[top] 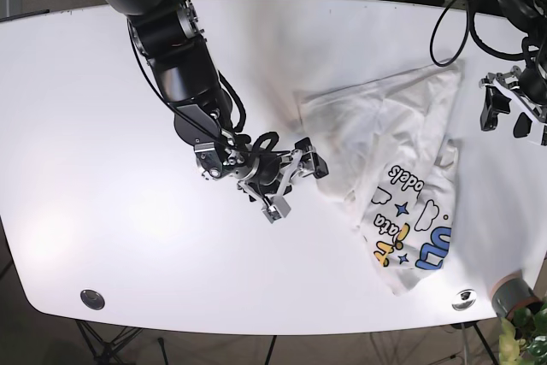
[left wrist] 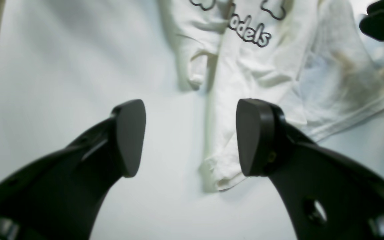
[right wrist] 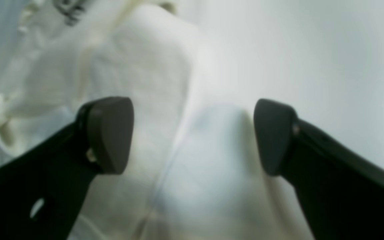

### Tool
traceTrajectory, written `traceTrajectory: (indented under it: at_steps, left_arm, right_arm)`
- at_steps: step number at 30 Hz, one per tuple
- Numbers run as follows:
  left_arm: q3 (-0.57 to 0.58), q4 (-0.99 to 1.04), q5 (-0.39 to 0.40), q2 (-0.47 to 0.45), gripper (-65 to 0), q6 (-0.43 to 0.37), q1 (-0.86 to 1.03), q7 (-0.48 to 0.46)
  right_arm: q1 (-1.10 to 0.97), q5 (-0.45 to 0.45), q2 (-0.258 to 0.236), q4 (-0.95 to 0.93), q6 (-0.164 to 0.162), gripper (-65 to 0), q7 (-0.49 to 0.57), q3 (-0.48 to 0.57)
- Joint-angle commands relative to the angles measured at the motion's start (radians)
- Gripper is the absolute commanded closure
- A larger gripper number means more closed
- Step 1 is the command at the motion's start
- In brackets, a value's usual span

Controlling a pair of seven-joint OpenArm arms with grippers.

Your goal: Fold the T-shirt properly

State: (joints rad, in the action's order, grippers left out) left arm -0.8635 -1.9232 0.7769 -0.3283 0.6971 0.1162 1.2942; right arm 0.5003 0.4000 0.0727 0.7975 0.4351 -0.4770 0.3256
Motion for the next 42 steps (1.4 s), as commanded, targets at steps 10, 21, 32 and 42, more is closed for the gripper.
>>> traceTrajectory:
  at_steps: [10,21,32,42]
  left_arm:
    - [-0.006,-0.015,0.016,-0.021,-39.7,0.001,-0.006,-0.012]
    - [0.0,-0.015,0.016,-0.021,-39.7,0.001,-0.014,-0.012]
    - [0.026,-0.015,0.016,-0.022,-39.7,0.001,-0.028,-0.014]
    - [0.017,-0.015,0.014,-0.05,-39.7,0.001,-0.039,-0.012]
  right_arm:
    - [0.028,0.009,0.072,-0.036,0.005,-54.1,0.048,0.106]
    - [0.024,0.012,0.084,-0.036,0.008,-53.0,0.048,0.108]
    - [0.024,0.009,0.084,-0.039,0.0,-0.6,0.097,0.108]
    - [0.024,0.007,0.084,-0.034,-0.003,-1.6,0.102,0.108]
